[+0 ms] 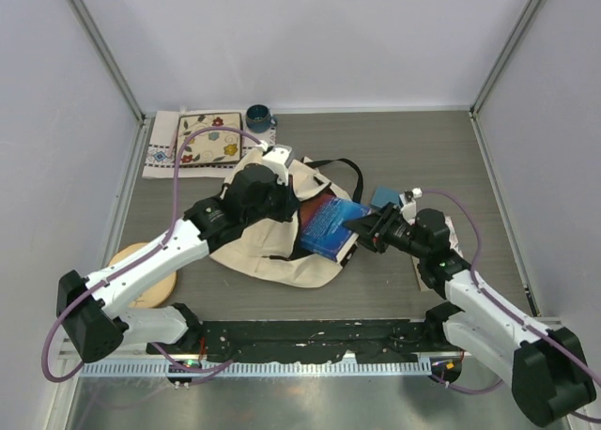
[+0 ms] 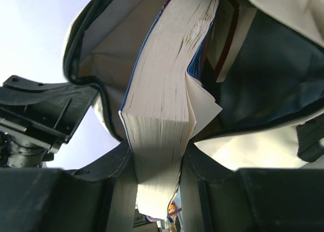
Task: Pack the student bag
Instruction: Place the book in the student bag.
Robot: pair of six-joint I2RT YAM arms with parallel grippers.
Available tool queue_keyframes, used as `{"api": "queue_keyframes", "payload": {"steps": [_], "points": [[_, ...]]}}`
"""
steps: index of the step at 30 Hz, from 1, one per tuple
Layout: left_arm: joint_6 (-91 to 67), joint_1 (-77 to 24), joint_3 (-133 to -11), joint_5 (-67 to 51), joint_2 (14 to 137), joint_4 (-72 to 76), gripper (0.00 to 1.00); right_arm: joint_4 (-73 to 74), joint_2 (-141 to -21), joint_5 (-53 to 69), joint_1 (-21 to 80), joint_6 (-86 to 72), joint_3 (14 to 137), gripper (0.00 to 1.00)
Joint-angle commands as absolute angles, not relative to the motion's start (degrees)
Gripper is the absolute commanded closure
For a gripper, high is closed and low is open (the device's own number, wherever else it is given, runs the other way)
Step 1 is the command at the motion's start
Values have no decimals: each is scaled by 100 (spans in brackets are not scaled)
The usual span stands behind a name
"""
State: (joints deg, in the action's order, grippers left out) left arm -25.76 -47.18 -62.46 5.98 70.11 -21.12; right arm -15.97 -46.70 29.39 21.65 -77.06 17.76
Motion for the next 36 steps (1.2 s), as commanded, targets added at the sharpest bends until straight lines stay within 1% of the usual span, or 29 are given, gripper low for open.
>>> {"api": "queue_keyframes", "payload": {"steps": [1,4,6,9,10,14,17,21,24,25,28,32,34,35,36], "points": [[-2628,-4720,-6354,185,6733,-1336,100,-3743,-5349,2945,2284,-7639,2205,99],[-2628,-4729,-6302,27,6654,-1266,100,-4437,-6096,2953,2425,-7664,2434,99],[-2602,-4737,-6275,18,6601,-1239,100,-4858,-6380,2831,2522,-7690,2531,99],[-2584,-4729,-6249,18,6574,-1257,100,-5167,-6872,2462,2864,-7594,2698,99],[-2584,-4729,-6249,-200,6583,-1257,100,-5246,-6977,2365,2987,-7559,2750,99],[-2584,-4729,-6214,-422,6609,-1292,100,-5642,-7670,1795,3576,-7374,2996,99],[-2619,-4737,-6135,-510,6574,-1275,100,-5914,-8041,1504,3770,-7260,3085,99],[-2646,-4746,-6135,-536,6504,-1213,100,-6441,-8603,680,4182,-7164,3067,99],[-2672,-4737,-6108,-606,6478,-1169,100,-6547,-8806,204,4385,-6961,3164,99],[-2672,-4737,-6108,-624,6495,-1178,100,-6626,-8955,-233,4516,-6865,3181,99],[-2681,-4737,-6082,-685,6478,-1169,100,-6750,-9349,-701,4657,-6759,3392,99],[-2716,-4737,-5977,-642,6407,-1169,100,-6821,-9929,-914,4737,-6881,3664,99],[-2725,-4737,-5907,-502,6337,-1169,100,-6750,-10046,-888,4781,-6917,3674,93],[-2725,-4746,-5898,-457,6328,-1204,100,-6637,-10055,-931,4807,-6917,3630,86],[-2716,-4737,-5889,-396,6311,-1230,100,-6192,-10011,-940,4799,-6917,3621,71]]}}
